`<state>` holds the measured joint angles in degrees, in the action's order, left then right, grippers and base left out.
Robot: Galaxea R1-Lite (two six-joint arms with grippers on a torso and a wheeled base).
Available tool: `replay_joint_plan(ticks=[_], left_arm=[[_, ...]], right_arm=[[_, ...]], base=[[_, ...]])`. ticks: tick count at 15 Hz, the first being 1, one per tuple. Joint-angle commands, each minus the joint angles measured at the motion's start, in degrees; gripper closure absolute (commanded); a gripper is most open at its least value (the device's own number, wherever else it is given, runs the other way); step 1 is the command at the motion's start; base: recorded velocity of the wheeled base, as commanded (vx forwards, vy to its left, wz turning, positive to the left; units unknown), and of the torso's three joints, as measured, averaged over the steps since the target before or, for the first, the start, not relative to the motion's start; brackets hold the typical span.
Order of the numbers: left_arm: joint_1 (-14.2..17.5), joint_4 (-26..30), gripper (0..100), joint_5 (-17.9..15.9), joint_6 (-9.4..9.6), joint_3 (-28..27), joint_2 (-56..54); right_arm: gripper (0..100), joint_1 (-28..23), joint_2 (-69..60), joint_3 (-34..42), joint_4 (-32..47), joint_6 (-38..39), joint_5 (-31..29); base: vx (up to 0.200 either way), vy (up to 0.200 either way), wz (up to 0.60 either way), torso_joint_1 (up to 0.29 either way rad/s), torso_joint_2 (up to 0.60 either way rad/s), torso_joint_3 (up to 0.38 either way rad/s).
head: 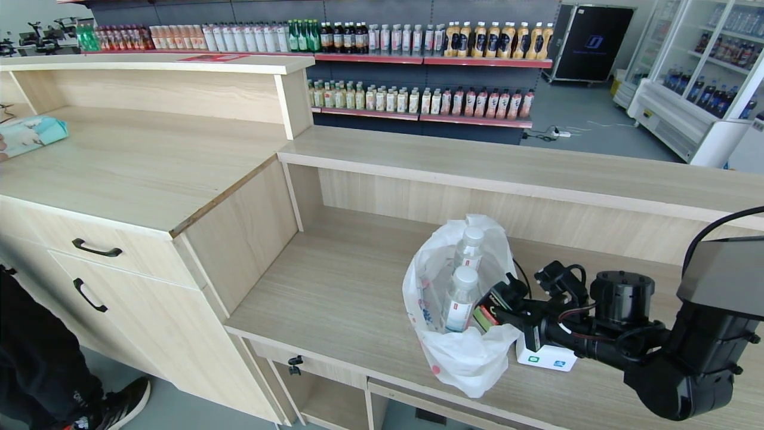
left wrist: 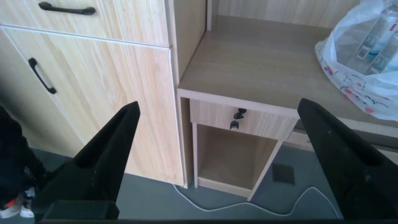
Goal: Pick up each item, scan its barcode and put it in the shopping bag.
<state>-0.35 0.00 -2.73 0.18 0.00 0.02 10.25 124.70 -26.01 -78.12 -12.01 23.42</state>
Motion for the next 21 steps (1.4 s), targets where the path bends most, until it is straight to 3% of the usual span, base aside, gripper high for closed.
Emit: replay_joint_plan(ticks=[1, 10, 16, 18, 21], left_arm=[[0.0, 0.0, 0, 0.0, -0.01, 0.0, 0.1], [0.0, 0.0, 0, 0.0, -0.01, 0.0, 0.1], [0.0, 0.0, 0, 0.0, -0.01, 0.0, 0.1], [0.0, 0.0, 0, 0.0, -0.01, 0.0, 0.1], [0.0, 0.0, 0, 0.0, -0.01, 0.0, 0.1]], right_arm=[[0, 0.1, 0.1, 0.0, 0.0, 0.0, 0.0], [0, -0.1, -5.3, -0.7, 0.8, 0.6, 0.0], [0, -4.4, -25.9, -0.7, 12.6, 0.1, -0.1], [0, -7.4, -31.5, -0.2, 13.5, -1.3, -0.3], [0, -12.2, -37.0, -0.3, 14.3, -11.7, -0.5]], base=[[0.000, 0.000, 0.00, 0.000, 0.00, 0.000], [0.000, 0.000, 0.00, 0.000, 0.00, 0.000], [0.000, 0.000, 0.00, 0.000, 0.00, 0.000], [0.000, 0.000, 0.00, 0.000, 0.00, 0.000], [0.000, 0.000, -0.20, 0.002, 0.00, 0.001]])
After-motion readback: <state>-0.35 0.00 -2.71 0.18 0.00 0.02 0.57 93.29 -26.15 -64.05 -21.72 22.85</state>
